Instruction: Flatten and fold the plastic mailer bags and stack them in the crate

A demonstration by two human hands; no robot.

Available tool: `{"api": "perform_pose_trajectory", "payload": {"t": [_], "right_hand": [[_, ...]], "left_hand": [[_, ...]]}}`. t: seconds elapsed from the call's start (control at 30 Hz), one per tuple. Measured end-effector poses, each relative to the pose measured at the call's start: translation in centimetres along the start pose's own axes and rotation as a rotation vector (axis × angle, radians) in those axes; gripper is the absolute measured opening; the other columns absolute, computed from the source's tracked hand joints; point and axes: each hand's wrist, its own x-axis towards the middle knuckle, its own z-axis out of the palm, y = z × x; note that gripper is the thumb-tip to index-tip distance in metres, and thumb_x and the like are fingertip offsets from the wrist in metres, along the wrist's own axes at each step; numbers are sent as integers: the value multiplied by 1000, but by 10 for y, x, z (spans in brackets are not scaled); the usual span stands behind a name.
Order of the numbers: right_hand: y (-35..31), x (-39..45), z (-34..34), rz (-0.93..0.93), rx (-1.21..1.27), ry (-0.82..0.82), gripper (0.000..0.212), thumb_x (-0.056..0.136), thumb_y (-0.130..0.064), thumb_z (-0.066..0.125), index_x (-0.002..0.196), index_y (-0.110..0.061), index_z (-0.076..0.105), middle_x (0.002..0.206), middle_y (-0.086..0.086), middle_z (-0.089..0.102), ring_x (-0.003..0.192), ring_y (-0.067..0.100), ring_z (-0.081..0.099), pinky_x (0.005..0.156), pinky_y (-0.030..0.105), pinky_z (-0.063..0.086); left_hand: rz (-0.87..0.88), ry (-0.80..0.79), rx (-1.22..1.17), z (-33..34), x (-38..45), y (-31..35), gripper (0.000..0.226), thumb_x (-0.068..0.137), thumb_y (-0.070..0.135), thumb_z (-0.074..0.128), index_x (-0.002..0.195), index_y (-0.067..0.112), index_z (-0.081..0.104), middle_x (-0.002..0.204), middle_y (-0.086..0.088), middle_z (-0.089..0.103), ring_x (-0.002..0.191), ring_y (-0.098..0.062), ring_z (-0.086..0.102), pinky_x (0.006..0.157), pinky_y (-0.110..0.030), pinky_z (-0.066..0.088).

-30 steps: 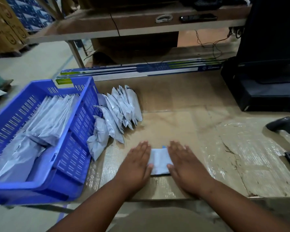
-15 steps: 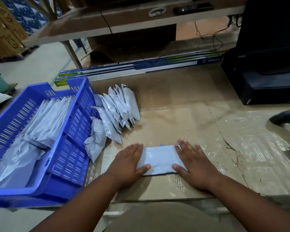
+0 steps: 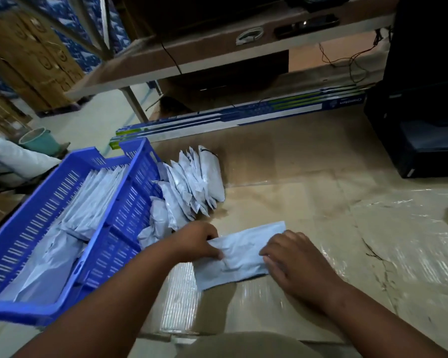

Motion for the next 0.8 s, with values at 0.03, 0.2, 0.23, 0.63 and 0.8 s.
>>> {"api": "perform_pose_trajectory", "payload": {"t": [0.03,0.2,0.23,0.63,0.8], "right_hand": [[-3,8,1,-44,-19,-30,14,101,-38,52,98,-34,65,97,-12,60,92,18,55,80,39,43],[-26,80,-4,-163,6,87,25,95,-40,63,118,-31,70,127,-3,61,114,25,57,91,45,47],[-32,101,-10,-186,0,101,34,93,-42,65,125,-32,67,134,-2,57,120,25,54,95,45,45],[-216,378,-42,-390,-232,-457,19,88,-38,68,105,-29,68,109,-4,72,103,26,67,86,43,56],[-325,460,-9,-463,-271,-623,38,88,-35,78,125,-32,70,117,-6,72,106,20,66,96,40,55]], "left_hand": [[-7,17,-27,-8,-4,0,35,82,49,87,88,18,72,89,-1,69,81,-20,64,64,-31,43],[-4,141,-12,-60,-39,-8,22,87,39,83,102,25,76,88,17,65,83,-4,60,72,-22,43],[-5,173,17,-71,-47,-14,21,86,39,84,100,26,75,88,16,65,83,-5,60,72,-24,42],[-199,500,-33,-171,-193,-180,32,86,44,85,79,23,62,76,6,60,73,-12,53,65,-34,38],[-400,391,-93,-181,-248,-259,41,80,47,87,74,15,62,69,-1,62,63,-15,53,58,-30,40]]}}
